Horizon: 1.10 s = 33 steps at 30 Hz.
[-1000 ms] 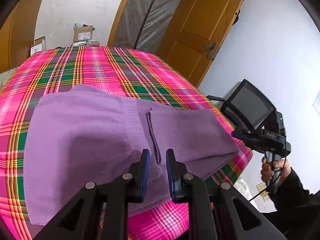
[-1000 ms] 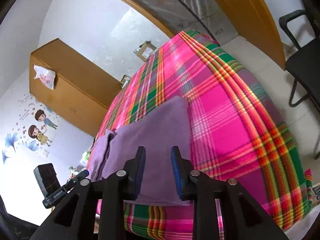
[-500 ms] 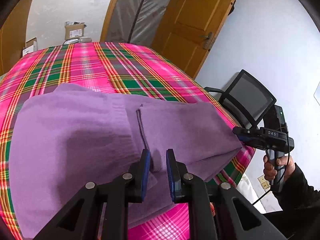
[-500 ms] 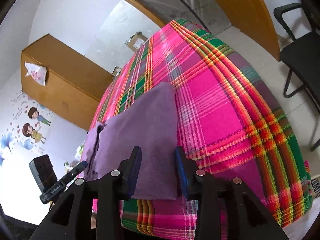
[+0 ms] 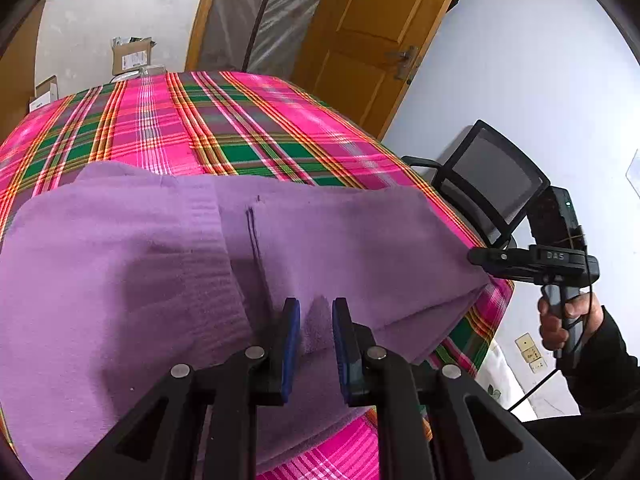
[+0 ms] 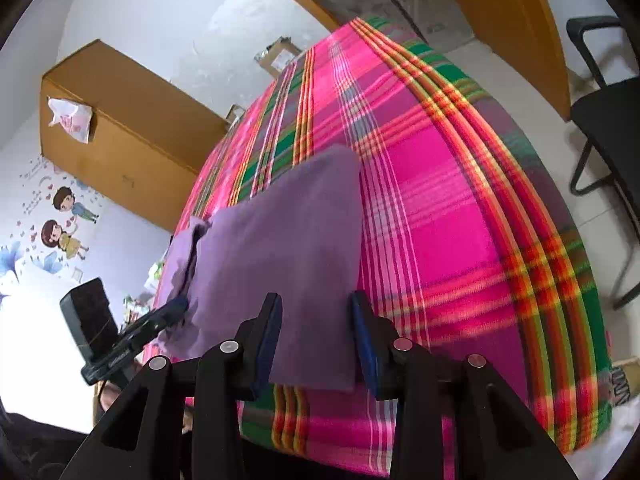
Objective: Fold clothes
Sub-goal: 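Press the lilac garment flat with the left gripper while the right gripper presses its edge, then grasp the garment's edge with the right gripper and lift it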
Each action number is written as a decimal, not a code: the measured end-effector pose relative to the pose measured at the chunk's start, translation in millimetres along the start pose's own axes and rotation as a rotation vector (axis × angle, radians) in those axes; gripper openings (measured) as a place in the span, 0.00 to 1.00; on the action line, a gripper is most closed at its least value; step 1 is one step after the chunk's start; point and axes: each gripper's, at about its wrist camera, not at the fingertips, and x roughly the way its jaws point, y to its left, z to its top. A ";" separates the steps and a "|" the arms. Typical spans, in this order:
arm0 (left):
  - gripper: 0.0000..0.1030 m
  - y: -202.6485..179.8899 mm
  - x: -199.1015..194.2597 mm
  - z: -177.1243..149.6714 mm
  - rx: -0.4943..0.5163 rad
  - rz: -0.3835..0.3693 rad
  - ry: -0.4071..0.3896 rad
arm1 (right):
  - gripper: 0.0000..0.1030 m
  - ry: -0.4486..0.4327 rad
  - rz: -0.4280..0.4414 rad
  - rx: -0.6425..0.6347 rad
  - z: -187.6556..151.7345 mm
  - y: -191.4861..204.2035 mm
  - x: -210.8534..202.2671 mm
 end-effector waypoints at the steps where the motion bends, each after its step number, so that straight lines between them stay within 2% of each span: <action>1: 0.16 0.4 0.4 0.0 -0.001 -0.001 0.000 | 0.36 0.013 0.001 0.002 -1.1 -0.1 -1.0; 5: 0.16 1.8 1.6 0.0 -0.005 -0.005 0.001 | 0.36 0.074 0.030 0.029 -2.4 -3.0 -1.7; 8: 0.16 3.0 2.6 0.0 -0.008 -0.009 0.002 | 0.36 0.076 0.059 0.071 -1.9 -8.5 -1.7; 13: 0.16 3.6 2.1 0.0 -0.009 -0.011 0.002 | 0.35 0.047 0.086 0.114 -6.1 -10.3 0.2; 18: 0.16 4.2 3.1 0.3 -0.010 -0.013 0.002 | 0.33 -0.007 0.064 0.144 -9.3 -8.2 1.7; 20: 0.16 4.0 3.5 0.4 -0.010 -0.013 0.003 | 0.28 -0.019 0.051 0.146 -10.2 -7.3 2.3; 21: 0.16 4.0 3.5 0.4 -0.010 -0.013 0.003 | 0.19 -0.022 0.042 0.151 -10.5 -7.6 3.0; 24: 0.16 3.8 3.2 0.3 -0.009 -0.013 0.004 | 0.14 -0.038 0.033 0.158 -9.7 -6.0 4.2; 29: 0.16 2.4 -1.5 1.3 -0.016 -0.006 -0.006 | 0.13 -0.088 0.052 0.122 -6.1 8.4 -5.1; 33: 0.16 2.5 -15.1 4.3 -0.023 0.001 -0.048 | 0.13 -0.128 0.092 0.077 0.8 28.2 -13.6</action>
